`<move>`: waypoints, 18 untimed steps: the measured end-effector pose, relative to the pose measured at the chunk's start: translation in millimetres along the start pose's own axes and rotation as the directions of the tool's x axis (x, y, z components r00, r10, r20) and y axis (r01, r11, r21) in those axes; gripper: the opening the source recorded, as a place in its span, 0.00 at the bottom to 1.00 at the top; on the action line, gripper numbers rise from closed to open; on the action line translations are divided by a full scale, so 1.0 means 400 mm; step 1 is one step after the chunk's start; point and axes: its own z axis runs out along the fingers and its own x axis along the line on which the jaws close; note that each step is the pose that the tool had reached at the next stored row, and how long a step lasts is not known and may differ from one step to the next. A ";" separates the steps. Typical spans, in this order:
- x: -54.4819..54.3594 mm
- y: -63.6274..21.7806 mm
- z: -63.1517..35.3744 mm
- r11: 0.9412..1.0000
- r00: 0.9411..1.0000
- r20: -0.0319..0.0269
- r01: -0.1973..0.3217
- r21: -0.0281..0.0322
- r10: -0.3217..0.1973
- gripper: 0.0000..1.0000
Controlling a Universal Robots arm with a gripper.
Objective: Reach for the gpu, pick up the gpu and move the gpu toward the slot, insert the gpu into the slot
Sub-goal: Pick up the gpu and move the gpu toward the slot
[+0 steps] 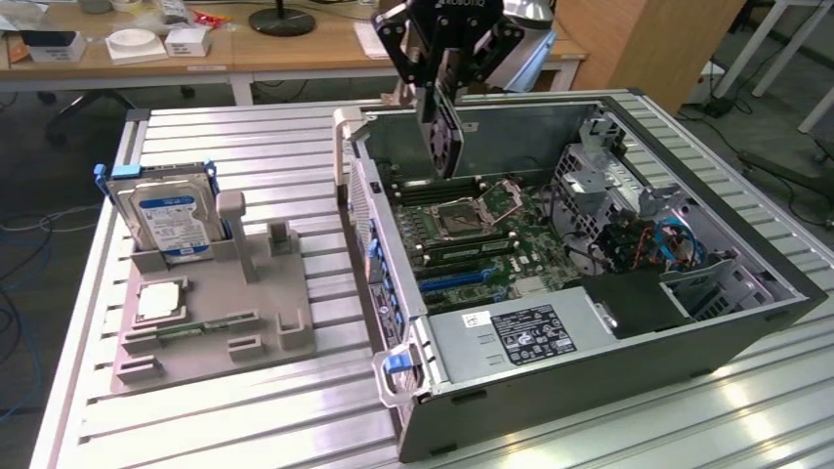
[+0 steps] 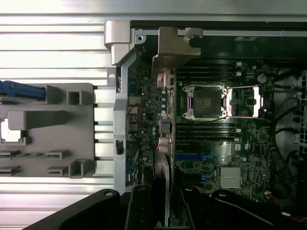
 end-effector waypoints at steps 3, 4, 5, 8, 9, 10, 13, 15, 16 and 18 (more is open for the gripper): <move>-0.008 0.000 0.000 1.000 1.000 0.000 0.000 0.000 0.000 0.26; -0.010 0.000 0.000 1.000 1.000 0.000 0.000 0.000 0.000 0.26; -0.013 0.000 0.000 1.000 1.000 0.000 0.000 0.000 0.000 0.26; -0.021 0.000 0.000 1.000 1.000 0.000 0.001 0.000 -0.001 0.26; -0.024 0.000 -0.001 1.000 1.000 0.000 0.001 0.000 -0.001 0.26; -0.027 0.000 -0.001 1.000 1.000 0.000 0.001 0.000 -0.001 0.26; -0.035 0.001 -0.001 1.000 1.000 0.000 0.001 0.000 -0.001 0.26; -0.040 0.001 -0.001 1.000 1.000 0.000 0.001 0.000 -0.001 0.26; -0.043 0.001 -0.001 1.000 1.000 0.000 0.001 0.000 -0.001 0.26; -0.049 0.001 -0.001 1.000 1.000 0.000 0.001 0.000 -0.001 0.26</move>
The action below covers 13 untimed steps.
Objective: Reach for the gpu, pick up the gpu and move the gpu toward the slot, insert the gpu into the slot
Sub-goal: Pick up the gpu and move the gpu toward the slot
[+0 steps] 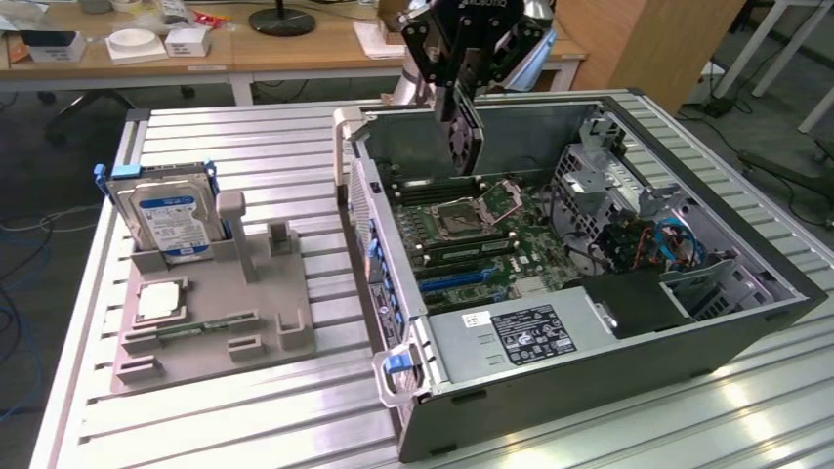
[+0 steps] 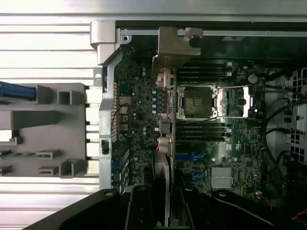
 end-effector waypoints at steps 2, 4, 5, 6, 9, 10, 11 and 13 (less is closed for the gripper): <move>-0.005 0.000 0.000 1.000 1.000 0.000 0.000 0.000 0.000 0.26; -0.011 0.000 0.000 1.000 1.000 0.000 0.000 0.000 0.000 0.26; -0.013 0.000 0.000 1.000 1.000 0.000 0.000 0.000 0.000 0.26; -0.016 0.000 0.000 1.000 1.000 0.000 0.000 0.000 0.000 0.26; -0.025 0.000 0.000 1.000 1.000 0.000 0.000 0.000 0.000 0.26; -0.028 0.000 0.000 1.000 1.000 0.000 0.000 0.000 0.000 0.26; -0.031 0.000 -0.001 1.000 1.000 0.000 0.001 0.000 -0.001 0.26; -0.037 0.001 -0.001 1.000 1.000 0.000 0.001 0.000 -0.001 0.26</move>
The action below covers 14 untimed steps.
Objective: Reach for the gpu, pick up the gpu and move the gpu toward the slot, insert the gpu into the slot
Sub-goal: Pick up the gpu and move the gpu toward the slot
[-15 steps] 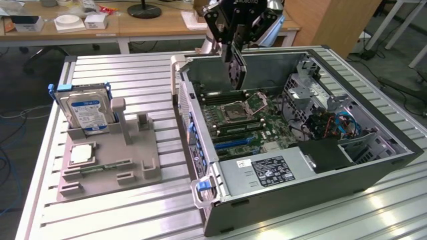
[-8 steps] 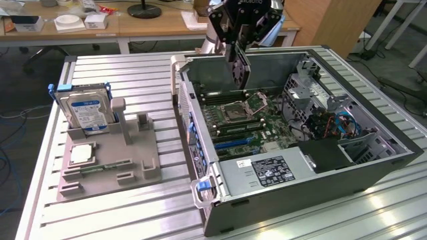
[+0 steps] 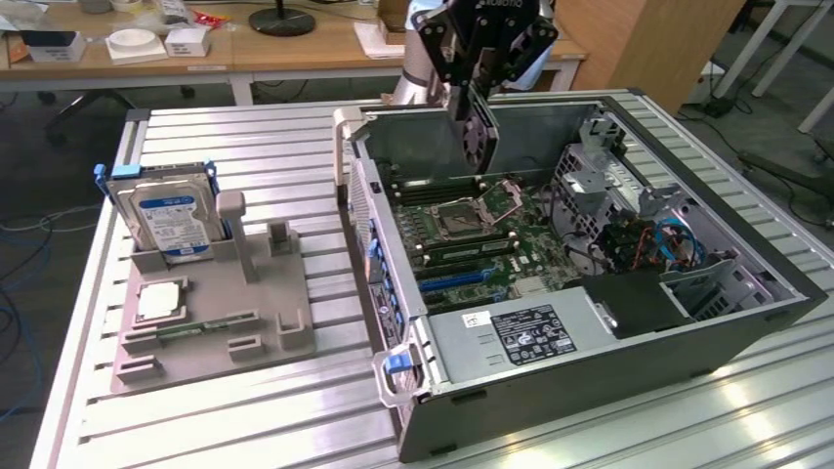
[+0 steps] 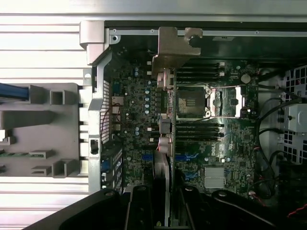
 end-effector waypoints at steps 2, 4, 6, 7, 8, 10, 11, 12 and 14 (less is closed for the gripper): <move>-0.006 0.000 0.000 1.000 1.000 0.000 0.000 0.000 0.000 0.26; -0.012 0.000 0.000 1.000 1.000 0.000 0.000 0.000 0.000 0.26; -0.018 0.000 0.000 1.000 1.000 0.000 0.000 0.000 0.000 0.26; -0.021 0.000 0.000 1.000 1.000 0.000 0.000 0.000 0.000 0.26; -0.024 0.000 0.000 1.000 1.000 0.000 0.000 0.000 0.000 0.26; -0.029 0.000 -0.001 1.000 1.000 0.000 0.000 0.000 0.000 0.26; -0.032 0.000 -0.001 1.000 1.000 0.000 0.000 0.000 0.000 0.26; -0.035 0.001 -0.001 1.000 1.000 0.000 0.000 0.000 0.000 0.26; -0.041 0.001 -0.001 1.000 1.000 0.000 0.000 0.000 0.000 0.26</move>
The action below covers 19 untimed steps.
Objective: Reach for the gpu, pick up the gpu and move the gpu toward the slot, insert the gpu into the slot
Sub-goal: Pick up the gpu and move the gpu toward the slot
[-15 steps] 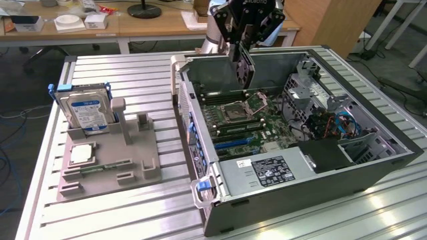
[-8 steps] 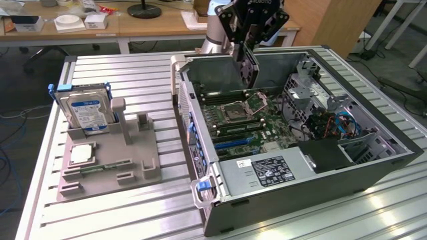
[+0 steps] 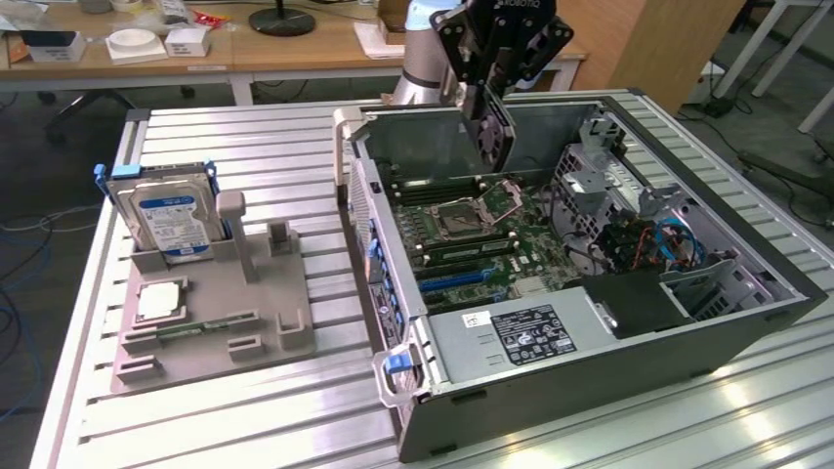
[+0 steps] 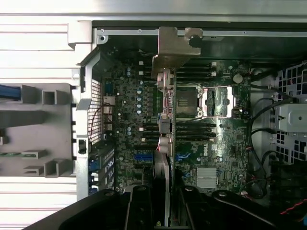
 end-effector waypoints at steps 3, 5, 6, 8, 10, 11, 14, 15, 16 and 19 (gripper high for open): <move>-0.009 0.000 0.000 1.000 1.000 0.000 0.000 0.000 0.000 0.26; -0.016 0.000 0.000 1.000 1.000 0.000 0.000 0.000 0.000 0.26; -0.019 0.000 0.000 1.000 1.000 0.000 0.000 0.000 0.000 0.26; -0.025 0.000 -0.001 1.000 1.000 0.000 0.000 0.000 0.000 0.26; -0.031 0.000 -0.001 1.000 1.000 0.000 0.000 0.000 0.000 0.26; -0.034 0.001 -0.001 1.000 1.000 0.000 0.000 0.000 0.000 0.26; -0.045 0.001 -0.001 1.000 1.000 0.000 0.000 0.000 0.000 0.26; -0.048 0.001 -0.001 1.000 1.000 0.000 0.000 0.000 0.000 0.26; -0.051 0.001 -0.001 1.000 1.000 0.000 0.001 0.000 -0.001 0.26; -0.062 0.001 -0.001 1.000 1.000 0.000 0.001 0.000 -0.001 0.26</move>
